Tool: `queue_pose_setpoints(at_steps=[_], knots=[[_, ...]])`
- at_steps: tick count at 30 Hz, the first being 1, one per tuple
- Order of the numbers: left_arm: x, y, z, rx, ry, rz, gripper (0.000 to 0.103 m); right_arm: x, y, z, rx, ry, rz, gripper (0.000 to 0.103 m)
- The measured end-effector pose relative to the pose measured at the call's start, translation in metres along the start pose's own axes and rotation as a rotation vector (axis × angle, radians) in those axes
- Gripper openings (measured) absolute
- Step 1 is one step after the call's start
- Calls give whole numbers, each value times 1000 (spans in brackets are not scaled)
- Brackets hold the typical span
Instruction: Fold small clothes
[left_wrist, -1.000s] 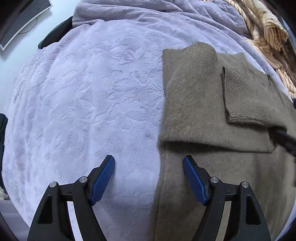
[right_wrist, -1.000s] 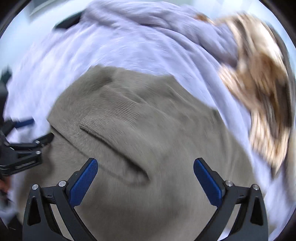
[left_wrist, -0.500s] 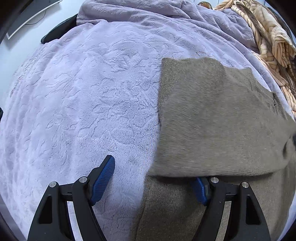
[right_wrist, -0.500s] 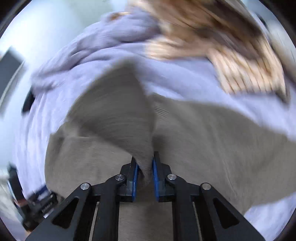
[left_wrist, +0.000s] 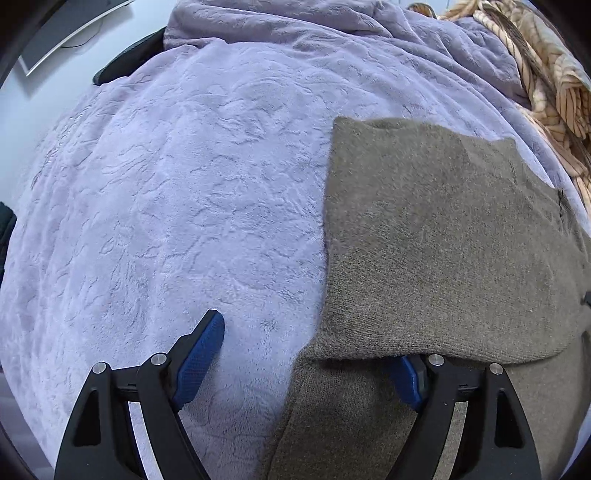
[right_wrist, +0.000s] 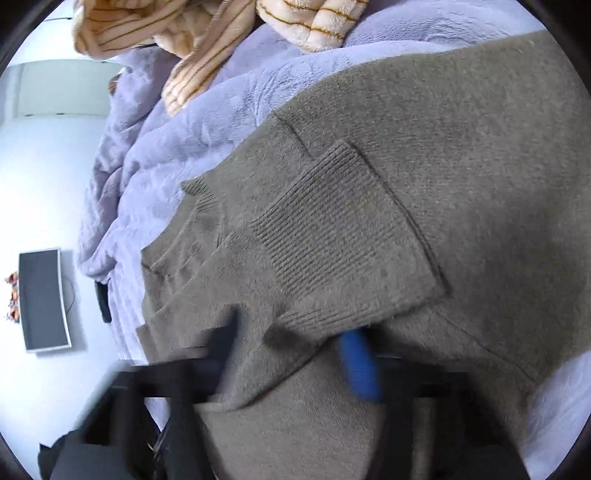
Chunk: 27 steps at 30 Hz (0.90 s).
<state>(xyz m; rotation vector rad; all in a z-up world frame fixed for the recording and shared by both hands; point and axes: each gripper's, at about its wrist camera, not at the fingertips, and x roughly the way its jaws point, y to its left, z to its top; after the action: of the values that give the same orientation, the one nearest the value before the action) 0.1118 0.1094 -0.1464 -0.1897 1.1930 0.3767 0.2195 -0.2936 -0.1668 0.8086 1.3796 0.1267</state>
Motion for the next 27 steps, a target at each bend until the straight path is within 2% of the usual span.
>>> queue_pose_setpoints(at_steps=[2, 4, 6, 7, 8, 9, 11, 12, 14, 16, 18, 23, 27], knots=[[0, 4, -1, -25, -2, 2, 83, -5, 11, 2, -56, -20, 20, 8], [1, 9, -4, -46, 0, -5, 87, -18, 24, 0, -185, -65, 41, 8], [1, 14, -7, -43, 4, 12, 90, -17, 18, 0, -250, -65, -69, 8], [-1, 16, -9, -31, 11, 0, 90, -12, 7, 2, -234, -52, -124, 8], [-4, 18, -11, -15, 21, 2, 90, -9, -6, 3, -197, -44, -143, 8], [-9, 22, -14, 2, 24, 6, 90, -8, -20, 4, -140, -39, -103, 9], [-19, 28, -17, 21, 29, -1, 90, -13, -38, 3, -29, -45, -3, 15], [-25, 33, -18, 18, 31, -17, 90, -15, -40, 2, -16, -46, 5, 18], [-37, 38, -17, 2, 29, -26, 90, -20, -37, -1, -35, -39, 9, 45], [-49, 38, -11, -6, -1, -22, 90, -24, -31, -7, -61, -29, 19, 60], [-53, 33, -1, 0, -23, -40, 90, -28, -28, -13, -67, -23, 7, 63], [-35, -5, 18, 58, -10, -78, 90, -37, -38, -33, -24, 3, 22, 64], [-23, -29, 32, 44, -28, -89, 90, -47, -36, -43, -48, -1, 25, 64]])
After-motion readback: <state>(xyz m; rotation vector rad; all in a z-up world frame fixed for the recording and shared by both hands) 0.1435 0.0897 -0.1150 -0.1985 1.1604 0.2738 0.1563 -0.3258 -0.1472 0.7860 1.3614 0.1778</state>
